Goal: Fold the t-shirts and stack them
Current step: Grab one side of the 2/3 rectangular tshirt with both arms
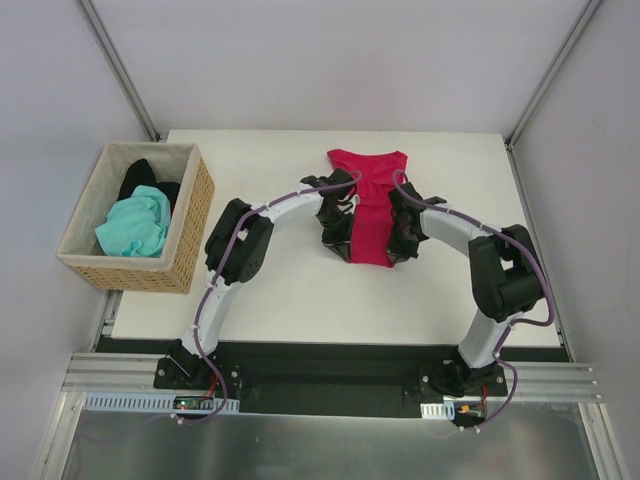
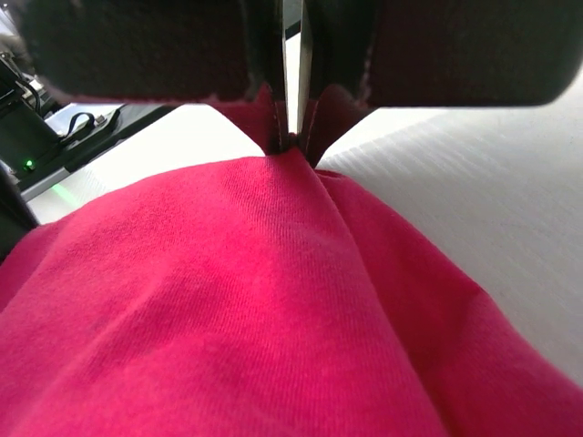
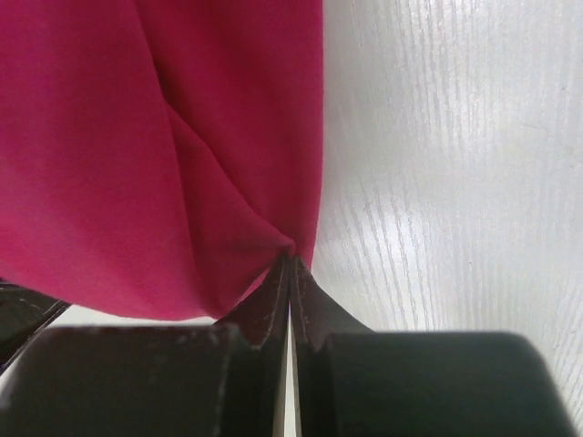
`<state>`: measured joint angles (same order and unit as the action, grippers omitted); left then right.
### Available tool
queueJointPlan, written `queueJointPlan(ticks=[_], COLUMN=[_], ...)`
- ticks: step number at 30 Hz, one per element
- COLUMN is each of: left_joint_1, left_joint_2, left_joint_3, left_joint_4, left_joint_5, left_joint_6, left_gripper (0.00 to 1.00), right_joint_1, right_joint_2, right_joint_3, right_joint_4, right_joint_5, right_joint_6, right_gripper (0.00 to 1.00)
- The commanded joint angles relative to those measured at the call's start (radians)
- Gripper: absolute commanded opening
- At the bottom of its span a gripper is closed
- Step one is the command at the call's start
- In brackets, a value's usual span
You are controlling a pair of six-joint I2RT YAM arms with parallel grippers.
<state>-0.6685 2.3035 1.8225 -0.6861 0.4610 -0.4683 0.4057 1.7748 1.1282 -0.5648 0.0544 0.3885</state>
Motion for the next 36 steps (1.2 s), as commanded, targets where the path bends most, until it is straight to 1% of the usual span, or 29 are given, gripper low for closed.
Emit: queueJointPlan(ticks=[1,9,14,21,29,36], left_joint_1=[-0.008,-0.011,-0.022,-0.049,-0.082,-0.108], left_joint_2=[-0.102,-0.21,-0.265,-0.309,-0.352,-0.404], left_joint_3=[-0.032,-0.106,-0.144,-0.19,-0.233,-0.258], left_joint_4=[-0.023,-0.023,-0.026,-0.029,-0.033,-0.044], left_joint_5=[-0.038,-0.056,-0.07,-0.087,-0.091,-0.107], left_joint_6=[-0.003,-0.023,-0.032,-0.043,-0.052,-0.073], left_gripper=[0.0,0.0,0.0,0.0,0.0,0.0], right_joint_1=[0.012,0.048,0.097,0.179,0.232,0.258], right_joint_2=[-0.101,-0.182,-0.224,-0.316,-0.416,-0.436], right_joint_3=[0.01,0.001,-0.025,-0.085,-0.085,-0.087], right_joint_4=[-0.02,-0.035,-0.05,-0.056,-0.112,-0.135], right_joint_5=[0.024,0.025,0.045,0.076,0.124,0.147], right_joint_6=[0.021,0.064,0.092,0.168,0.213,0.23], right_gripper=[0.01,0.01,0.01,0.01,0.01,0.01])
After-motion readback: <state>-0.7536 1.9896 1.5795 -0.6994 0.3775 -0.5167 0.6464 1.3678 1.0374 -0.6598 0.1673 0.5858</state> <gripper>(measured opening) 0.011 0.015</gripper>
